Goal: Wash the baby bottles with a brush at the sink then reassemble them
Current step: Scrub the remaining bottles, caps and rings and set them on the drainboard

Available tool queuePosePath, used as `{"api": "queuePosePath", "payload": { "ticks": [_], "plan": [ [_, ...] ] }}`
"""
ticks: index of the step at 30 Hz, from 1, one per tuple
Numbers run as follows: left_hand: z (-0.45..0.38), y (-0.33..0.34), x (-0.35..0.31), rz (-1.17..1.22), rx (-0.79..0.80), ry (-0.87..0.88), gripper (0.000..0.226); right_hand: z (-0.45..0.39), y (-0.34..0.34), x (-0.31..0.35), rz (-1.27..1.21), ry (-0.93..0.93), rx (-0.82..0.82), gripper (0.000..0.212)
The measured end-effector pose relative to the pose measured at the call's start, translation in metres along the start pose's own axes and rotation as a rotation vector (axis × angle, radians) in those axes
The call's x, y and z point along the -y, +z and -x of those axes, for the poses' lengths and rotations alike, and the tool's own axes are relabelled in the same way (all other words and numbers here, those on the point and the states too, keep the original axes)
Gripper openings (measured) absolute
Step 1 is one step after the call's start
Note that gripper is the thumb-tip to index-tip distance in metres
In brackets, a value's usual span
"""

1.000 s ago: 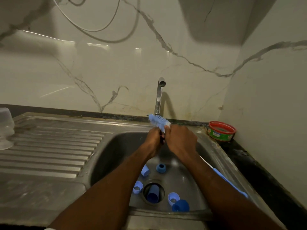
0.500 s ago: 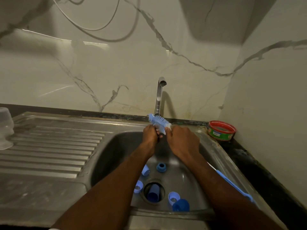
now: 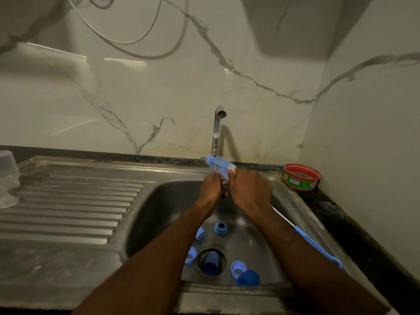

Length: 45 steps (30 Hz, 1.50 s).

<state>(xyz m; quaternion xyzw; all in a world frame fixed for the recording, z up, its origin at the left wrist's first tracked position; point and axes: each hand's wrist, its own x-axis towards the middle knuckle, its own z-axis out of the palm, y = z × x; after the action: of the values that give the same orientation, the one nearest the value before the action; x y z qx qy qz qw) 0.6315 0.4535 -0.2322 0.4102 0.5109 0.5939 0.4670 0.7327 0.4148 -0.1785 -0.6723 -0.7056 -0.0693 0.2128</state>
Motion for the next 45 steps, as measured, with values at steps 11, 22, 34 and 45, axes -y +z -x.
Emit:
{"api": "queuePosePath", "payload": {
  "ticks": [11, 22, 34, 45],
  "plan": [
    [-0.004, -0.014, 0.002, -0.192, -0.238, 0.035, 0.023, 0.004, -0.002, 0.01, 0.034, -0.023, 0.221, 0.039],
    [0.001, -0.014, 0.004, -0.264, -0.349, 0.2, 0.014, -0.006, -0.003, 0.0, 0.011, 0.028, 0.125, 0.032],
    [0.004, -0.013, 0.002, -0.028, -0.259, 0.097, 0.015, -0.01, -0.001, -0.01, 0.004, -0.066, -0.043, 0.051],
    [0.003, -0.008, 0.001, 0.027, -0.19, 0.049, 0.017, -0.011, 0.001, -0.04, -0.1, -0.144, 0.002, 0.048]
  ]
}}
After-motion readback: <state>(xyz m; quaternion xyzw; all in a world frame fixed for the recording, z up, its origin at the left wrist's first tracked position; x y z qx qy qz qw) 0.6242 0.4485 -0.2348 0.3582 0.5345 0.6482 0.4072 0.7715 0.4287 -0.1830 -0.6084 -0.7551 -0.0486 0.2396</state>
